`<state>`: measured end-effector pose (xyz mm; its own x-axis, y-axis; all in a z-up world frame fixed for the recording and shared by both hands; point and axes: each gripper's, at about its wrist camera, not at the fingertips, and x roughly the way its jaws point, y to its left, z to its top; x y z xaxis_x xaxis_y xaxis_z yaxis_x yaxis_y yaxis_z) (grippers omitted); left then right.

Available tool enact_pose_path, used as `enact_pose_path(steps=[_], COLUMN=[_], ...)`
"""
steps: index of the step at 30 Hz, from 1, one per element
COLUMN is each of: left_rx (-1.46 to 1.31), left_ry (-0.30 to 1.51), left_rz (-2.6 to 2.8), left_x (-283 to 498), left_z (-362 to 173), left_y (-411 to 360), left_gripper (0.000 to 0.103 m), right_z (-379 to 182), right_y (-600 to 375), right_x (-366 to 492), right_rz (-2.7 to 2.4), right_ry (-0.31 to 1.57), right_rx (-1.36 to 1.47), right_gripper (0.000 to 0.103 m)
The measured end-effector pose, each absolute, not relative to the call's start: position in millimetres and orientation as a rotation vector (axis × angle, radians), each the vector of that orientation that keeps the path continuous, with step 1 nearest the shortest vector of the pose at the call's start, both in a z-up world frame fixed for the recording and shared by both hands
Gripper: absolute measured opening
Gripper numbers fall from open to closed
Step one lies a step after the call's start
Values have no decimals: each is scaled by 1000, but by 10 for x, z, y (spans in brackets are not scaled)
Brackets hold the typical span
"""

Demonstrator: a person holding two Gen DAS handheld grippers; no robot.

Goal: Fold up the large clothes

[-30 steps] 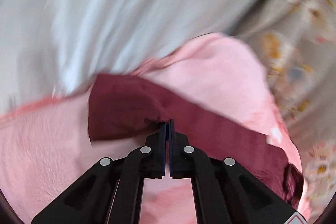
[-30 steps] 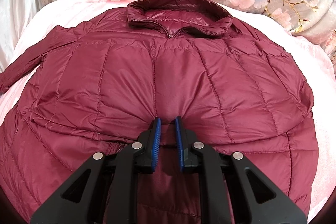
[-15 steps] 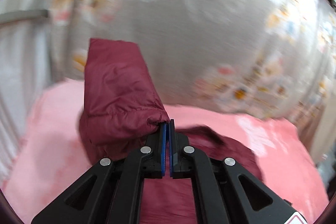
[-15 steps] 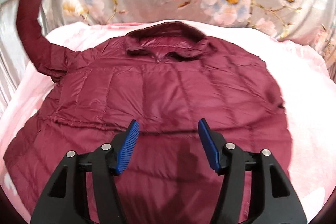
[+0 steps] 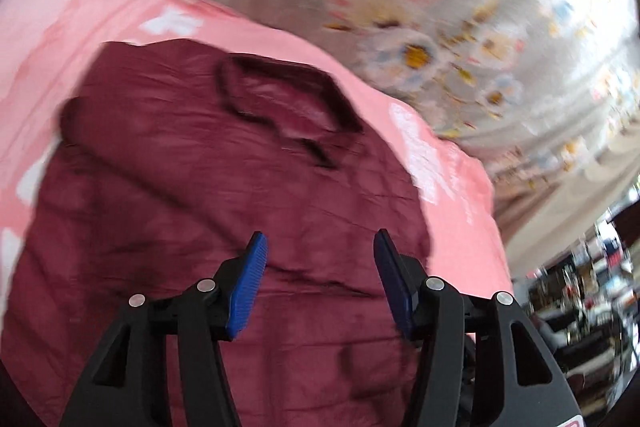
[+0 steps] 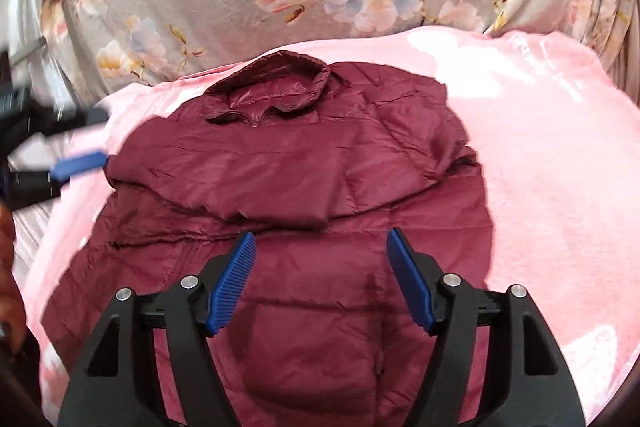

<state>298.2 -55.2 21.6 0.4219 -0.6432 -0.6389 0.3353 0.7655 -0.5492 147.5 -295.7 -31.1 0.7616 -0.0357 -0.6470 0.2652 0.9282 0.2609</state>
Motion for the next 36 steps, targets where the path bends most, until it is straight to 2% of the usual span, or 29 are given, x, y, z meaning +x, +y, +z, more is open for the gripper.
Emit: enact_pose_path(steps=[7,13,15,16,17,18,23,26,27,28,29,31,36], left_rx=[-532,-688,-746,-773,-796,-820,-844,-799,-777,-759,-736,-660,-445], left_ry=[959,1023,1062,1077,1088,1102,1095,1098,1101,1096,1085,1056,1028], left_rz=[-363,-311,-315,-320,-327,-326,-314,-272,-250,-223,-181,-109,-66], left_x=[3515,3943,4063,4104,4137,4174,4257,4309,4332,4332,4325,4301,4237], left_z=[-43,-378,-512,-568,-609,-655,-705,-716,-721,-723,-714,-683,-699], left_y=[374,731,756,759,759,755,733,690,660,659,663,665,547], left_gripper=[54,54,54,53,53,53,54,53,51,38,32,5,1], right_z=[-355,-589,-607,-593,-542,-478,349,523,498,425,319,109,-468], right_y=[-3141,-3246,-3188,-3169,-3172,-3185,-3325,-3362,-3355,-3333,-3311,-3304,-3314], right_x=[1876,2156,2243,2272,2307,2312,2173,2095,2094,2091,2089,2123,2165], right_rz=[-198,-255,-252,-243,-226,-209,-173,-160,-164,-170,-176,-191,-228], right_ry=[711,778,793,797,795,781,581,568,579,599,621,665,770], right_rx=[463,492,440,424,418,425,369,333,322,301,282,269,289], right_gripper=[68,67,52,33,10,4,1,1,1,1,1,1,1])
